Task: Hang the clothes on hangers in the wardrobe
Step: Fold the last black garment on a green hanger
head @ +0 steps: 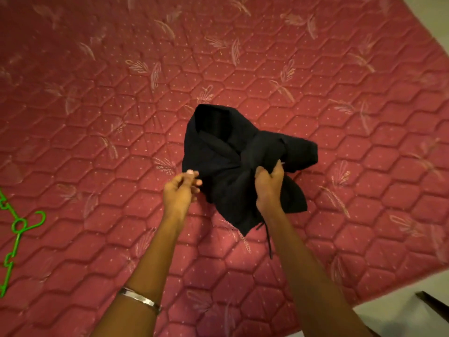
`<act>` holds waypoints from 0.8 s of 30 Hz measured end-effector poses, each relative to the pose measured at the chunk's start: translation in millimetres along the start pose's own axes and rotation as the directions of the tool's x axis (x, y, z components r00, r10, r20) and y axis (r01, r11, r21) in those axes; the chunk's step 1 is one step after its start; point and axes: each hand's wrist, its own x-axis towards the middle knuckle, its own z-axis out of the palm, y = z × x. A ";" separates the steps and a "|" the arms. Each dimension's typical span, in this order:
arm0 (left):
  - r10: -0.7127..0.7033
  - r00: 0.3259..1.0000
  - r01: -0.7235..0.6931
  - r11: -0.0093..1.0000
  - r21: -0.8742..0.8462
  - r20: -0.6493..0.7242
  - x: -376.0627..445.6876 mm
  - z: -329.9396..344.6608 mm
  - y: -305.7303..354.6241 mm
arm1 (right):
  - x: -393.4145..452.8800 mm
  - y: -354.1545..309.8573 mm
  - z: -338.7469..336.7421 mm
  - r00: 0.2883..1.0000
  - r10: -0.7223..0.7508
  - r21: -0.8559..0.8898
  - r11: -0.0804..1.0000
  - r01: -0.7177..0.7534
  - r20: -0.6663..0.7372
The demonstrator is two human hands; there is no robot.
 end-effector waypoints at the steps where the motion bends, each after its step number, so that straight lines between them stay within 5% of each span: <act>1: 0.012 0.998 -0.012 1.000 -0.003 0.069 -0.2 -0.2 14.6 | -18.0 -5.3 2.4 0.988 -0.106 -0.031 0.993 0.110 0.112; 3: -0.041 0.965 0.046 0.999 -0.013 0.259 -0.3 -1.0 44.9 | -54.0 -13.7 3.4 0.869 -0.299 -0.159 0.909 0.385 0.395; 6: -0.177 0.898 0.161 0.984 0.074 0.402 -4.3 -11.9 78.9 | -103.2 -19.3 -0.6 0.461 -0.304 -0.176 0.646 0.743 0.834; 9: -0.304 0.910 0.217 0.928 0.302 0.281 -13.7 -34.4 80.7 | -148.7 -19.8 0.9 0.108 -0.017 -0.091 0.409 0.908 0.994; 11: -0.339 0.919 0.268 0.912 0.310 0.202 -29.4 -62.0 72.8 | -172.2 -15.8 -2.2 0.036 0.334 -0.178 0.406 0.896 0.942; 13: -0.361 0.913 0.330 0.928 0.176 0.192 -47.5 -90.9 68.0 | -170.9 -0.7 -17.2 0.095 0.591 -0.483 0.544 0.686 0.801; 15: -0.345 0.916 0.343 0.938 0.043 0.205 -69.4 -123.5 66.6 | -171.3 1.5 -36.7 0.354 0.546 -0.640 0.724 0.255 0.759; 17: -0.310 0.926 0.325 0.945 -0.035 0.213 -87.4 -154.5 62.5 | -168.0 10.6 -55.4 0.642 0.389 -0.363 0.914 -0.180 0.661; 18: -0.288 0.933 0.307 0.950 -0.060 0.215 -104.0 -179.2 62.3 | -179.7 13.5 -55.3 0.707 0.345 -0.158 0.935 -0.318 0.617; 21: -0.227 0.933 0.256 0.964 -0.072 0.279 -138.7 -227.5 61.9 | -222.2 -12.9 -32.4 0.740 0.221 0.219 0.867 -0.448 0.636; 24: -0.128 0.949 0.116 0.991 0.058 0.288 -158.3 -276.8 53.9 | -275.0 -43.2 11.9 0.830 0.153 0.257 0.907 -0.333 0.536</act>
